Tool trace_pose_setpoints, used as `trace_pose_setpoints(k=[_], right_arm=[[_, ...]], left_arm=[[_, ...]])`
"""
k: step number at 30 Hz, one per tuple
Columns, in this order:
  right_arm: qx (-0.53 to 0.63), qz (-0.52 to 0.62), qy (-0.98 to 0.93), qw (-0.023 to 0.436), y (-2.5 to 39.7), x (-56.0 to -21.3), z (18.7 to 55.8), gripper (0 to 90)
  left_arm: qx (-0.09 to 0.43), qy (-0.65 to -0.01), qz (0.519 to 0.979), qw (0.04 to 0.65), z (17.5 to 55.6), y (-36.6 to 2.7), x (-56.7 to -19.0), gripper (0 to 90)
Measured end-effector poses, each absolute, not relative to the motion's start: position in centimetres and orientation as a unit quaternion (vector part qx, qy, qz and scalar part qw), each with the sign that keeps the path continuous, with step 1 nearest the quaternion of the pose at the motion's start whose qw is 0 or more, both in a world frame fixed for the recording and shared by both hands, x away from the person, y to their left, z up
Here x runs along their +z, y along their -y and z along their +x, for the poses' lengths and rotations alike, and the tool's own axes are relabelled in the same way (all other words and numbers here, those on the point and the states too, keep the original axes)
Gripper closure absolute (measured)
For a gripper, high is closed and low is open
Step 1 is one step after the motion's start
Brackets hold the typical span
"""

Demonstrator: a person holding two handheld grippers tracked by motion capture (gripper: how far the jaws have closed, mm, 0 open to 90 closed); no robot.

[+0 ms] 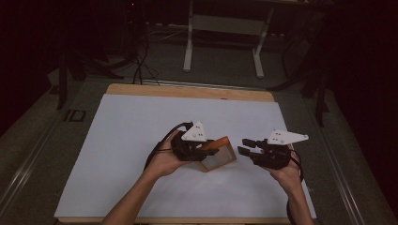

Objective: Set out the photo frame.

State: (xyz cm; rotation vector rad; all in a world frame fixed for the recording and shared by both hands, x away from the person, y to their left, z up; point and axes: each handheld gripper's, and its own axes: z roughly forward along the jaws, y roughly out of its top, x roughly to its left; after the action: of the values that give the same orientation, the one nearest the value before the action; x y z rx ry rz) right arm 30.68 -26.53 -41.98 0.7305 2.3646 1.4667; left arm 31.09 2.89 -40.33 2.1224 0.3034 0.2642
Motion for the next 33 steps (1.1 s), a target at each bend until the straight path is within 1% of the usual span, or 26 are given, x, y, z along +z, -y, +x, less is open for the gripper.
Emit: trace_pose_setpoints(k=[1,2,5,8,9,12,13,15,17,19,20,21,22,23,25,26,27,33], right_arm=[[0.506,0.245,-0.817,0.13,26.4,-42.0,30.6,60.2],[0.506,0.224,-0.825,0.12,25.7,-42.2,30.6,59.4],[0.5,0.209,-0.833,0.115,25.2,-42.4,30.6,59.0],[0.491,0.187,-0.843,0.115,24.5,-42.5,30.5,54.0],[0.49,0.18,-0.845,0.115,24.1,-42.7,30.6,50.4],[0.489,0.179,-0.846,0.114,24.0,-42.7,30.7,48.7],[0.488,0.178,-0.847,0.112,23.8,-42.8,31.0,47.0],[0.486,0.176,-0.849,0.109,23.3,-43.2,31.5,46.3],[0.485,0.176,-0.85,0.109,23.0,-43.5,31.6,49.4],[0.48,0.18,-0.85,0.121,22.9,-43.6,31.6,51.7],[0.48,0.187,-0.848,0.123,23.0,-43.7,31.7,53.0],[0.48,0.187,-0.848,0.123,23.0,-43.7,31.7,53.0],[0.479,0.191,-0.848,0.125,23.3,-43.8,31.7,57.3],[0.479,0.191,-0.848,0.125,23.3,-43.8,31.7,57.3],[0.482,0.192,-0.846,0.125,23.6,-43.9,31.6,60.8],[0.483,0.192,-0.845,0.126,23.7,-43.9,31.5,62.4],[0.483,0.192,-0.845,0.126,23.7,-43.9,31.5,62.4],[0.487,0.186,-0.844,0.123,23.8,-43.9,31.4,66.6]], left_arm=[[0.099,-0.114,0.871,0.468,31.2,-3.0,-40.4,69.0],[0.096,-0.111,0.871,0.469,31.2,-3.0,-40.5,68.9],[0.093,-0.108,0.871,0.47,31.2,-2.9,-40.5,68.7],[0.088,-0.104,0.87,0.473,31.4,-2.9,-40.5,68.4],[0.082,-0.102,0.87,0.475,31.5,-2.9,-40.6,68.2],[0.077,-0.101,0.869,0.477,31.6,-2.9,-40.6,67.6],[0.067,-0.1,0.867,0.483,31.8,-2.9,-40.8,67.6],[0.07,-0.102,0.865,0.486,32.0,-2.8,-40.8,66.7],[0.074,-0.109,0.862,0.49,32.1,-2.8,-40.9,65.7],[0.07,-0.116,0.858,0.495,32.3,-3.0,-41.0,61.3],[0.069,-0.119,0.857,0.497,32.4,-3.2,-41.1,57.1],[0.065,-0.124,0.853,0.502,32.5,-3.5,-41.1,57.1],[0.058,-0.133,0.845,0.514,32.7,-4.0,-41.3,52.1],[0.058,-0.133,0.845,0.514,32.7,-4.0,-41.3,49.4],[0.057,-0.142,0.84,0.521,32.9,-4.5,-41.5,48.8],[0.056,-0.149,0.833,0.53,33.0,-5.0,-41.6,46.0],[0.057,-0.152,0.829,0.534,33.0,-5.2,-41.7,46.0],[0.062,-0.18,0.803,0.565,32.7,-7.5,-42.3,39.3]])
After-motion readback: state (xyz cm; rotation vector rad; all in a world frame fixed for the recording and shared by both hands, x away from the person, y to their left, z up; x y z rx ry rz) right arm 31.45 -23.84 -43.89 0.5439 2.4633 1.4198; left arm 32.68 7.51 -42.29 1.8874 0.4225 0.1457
